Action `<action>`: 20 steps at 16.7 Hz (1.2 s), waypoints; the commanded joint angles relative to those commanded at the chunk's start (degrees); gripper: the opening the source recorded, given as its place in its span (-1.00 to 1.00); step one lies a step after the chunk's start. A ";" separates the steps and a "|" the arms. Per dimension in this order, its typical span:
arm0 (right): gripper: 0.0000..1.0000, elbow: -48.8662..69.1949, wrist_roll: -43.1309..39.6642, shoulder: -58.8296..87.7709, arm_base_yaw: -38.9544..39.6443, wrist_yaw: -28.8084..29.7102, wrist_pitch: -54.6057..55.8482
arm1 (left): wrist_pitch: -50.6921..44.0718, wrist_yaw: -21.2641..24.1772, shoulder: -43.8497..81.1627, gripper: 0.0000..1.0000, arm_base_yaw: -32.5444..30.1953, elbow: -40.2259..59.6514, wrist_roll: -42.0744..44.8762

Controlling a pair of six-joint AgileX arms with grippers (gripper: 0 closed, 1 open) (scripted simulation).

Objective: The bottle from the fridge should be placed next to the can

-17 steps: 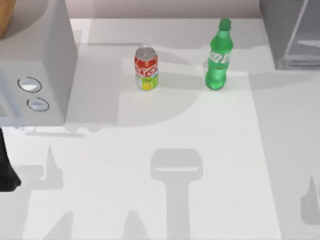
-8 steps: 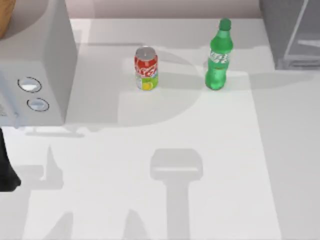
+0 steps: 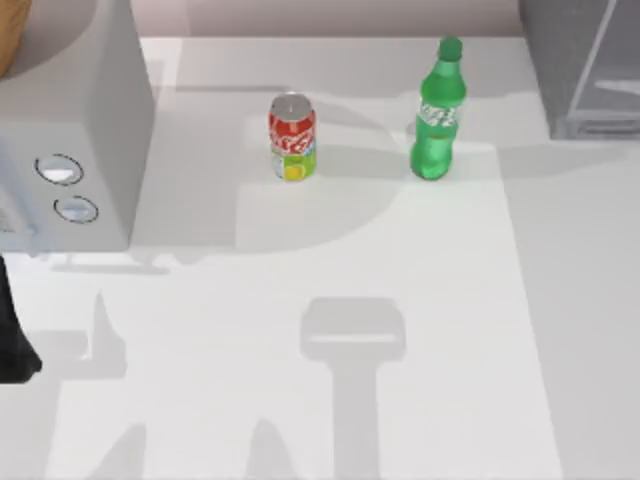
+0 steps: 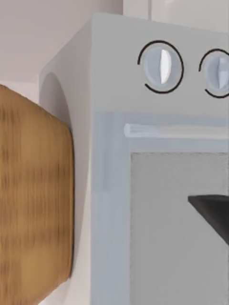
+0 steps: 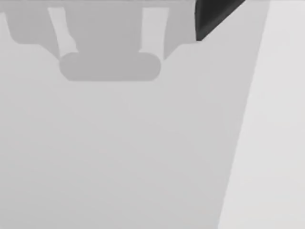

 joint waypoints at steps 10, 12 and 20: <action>1.00 16.48 -38.45 38.39 -36.30 -19.14 -6.01 | 0.00 0.00 0.00 1.00 0.00 0.00 0.00; 1.00 20.64 -51.61 51.61 -47.64 -24.78 -6.78 | 0.00 0.00 0.00 1.00 0.00 0.00 0.00; 1.00 33.94 -99.92 100.47 -89.35 -45.26 -4.65 | 0.00 0.00 0.00 1.00 0.00 0.00 0.00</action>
